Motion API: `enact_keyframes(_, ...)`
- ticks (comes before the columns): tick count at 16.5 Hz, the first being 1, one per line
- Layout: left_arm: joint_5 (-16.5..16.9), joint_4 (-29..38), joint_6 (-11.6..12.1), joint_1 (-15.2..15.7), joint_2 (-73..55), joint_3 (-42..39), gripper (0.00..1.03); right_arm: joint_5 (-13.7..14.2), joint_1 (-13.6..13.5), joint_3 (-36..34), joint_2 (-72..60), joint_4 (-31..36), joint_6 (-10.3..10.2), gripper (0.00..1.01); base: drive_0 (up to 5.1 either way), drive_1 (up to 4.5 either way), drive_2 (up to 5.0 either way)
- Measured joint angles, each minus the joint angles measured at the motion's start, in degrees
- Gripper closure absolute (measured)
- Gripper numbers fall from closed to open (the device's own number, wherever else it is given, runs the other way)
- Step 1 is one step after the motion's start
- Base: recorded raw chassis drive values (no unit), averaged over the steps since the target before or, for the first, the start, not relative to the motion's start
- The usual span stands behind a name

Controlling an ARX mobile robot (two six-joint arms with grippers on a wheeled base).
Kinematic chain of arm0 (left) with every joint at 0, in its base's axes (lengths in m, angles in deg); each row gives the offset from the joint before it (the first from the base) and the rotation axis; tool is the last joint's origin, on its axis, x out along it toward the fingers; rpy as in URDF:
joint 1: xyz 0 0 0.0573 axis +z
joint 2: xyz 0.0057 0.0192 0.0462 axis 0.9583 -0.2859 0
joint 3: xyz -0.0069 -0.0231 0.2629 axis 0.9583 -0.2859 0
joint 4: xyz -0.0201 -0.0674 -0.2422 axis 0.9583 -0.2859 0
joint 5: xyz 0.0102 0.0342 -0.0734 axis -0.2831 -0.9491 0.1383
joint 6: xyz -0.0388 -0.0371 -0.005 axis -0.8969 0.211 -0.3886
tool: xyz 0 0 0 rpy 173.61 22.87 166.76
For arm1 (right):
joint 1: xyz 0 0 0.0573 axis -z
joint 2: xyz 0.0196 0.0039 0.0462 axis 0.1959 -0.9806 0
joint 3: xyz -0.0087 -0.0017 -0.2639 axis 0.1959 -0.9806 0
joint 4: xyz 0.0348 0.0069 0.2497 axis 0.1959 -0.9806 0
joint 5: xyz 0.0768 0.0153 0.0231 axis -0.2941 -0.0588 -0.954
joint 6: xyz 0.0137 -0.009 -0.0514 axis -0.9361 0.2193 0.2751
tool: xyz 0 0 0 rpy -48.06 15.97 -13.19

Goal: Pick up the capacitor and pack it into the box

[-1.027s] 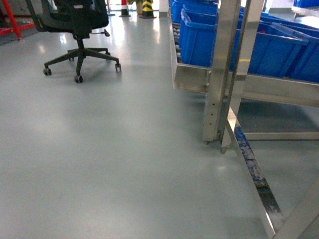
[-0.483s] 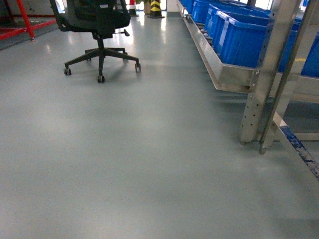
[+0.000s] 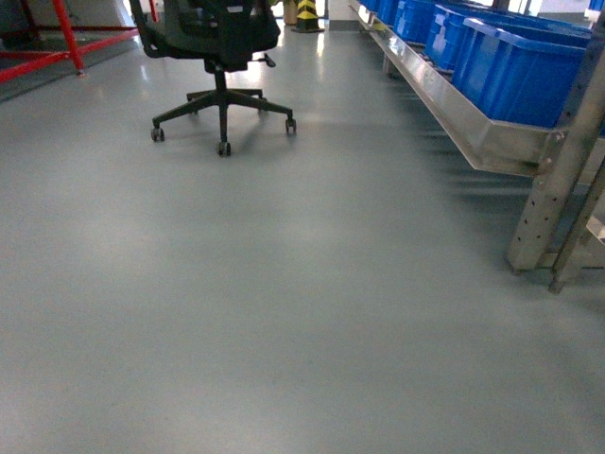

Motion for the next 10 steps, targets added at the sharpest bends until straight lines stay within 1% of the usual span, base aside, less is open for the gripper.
enact_keyframes(10,0.0,-0.2,0.0,0.0,0.0,0.0,0.59,0.0,0.0,0.0,0.0,-0.1,0.0,0.03,-5.0,2.45,2.4)
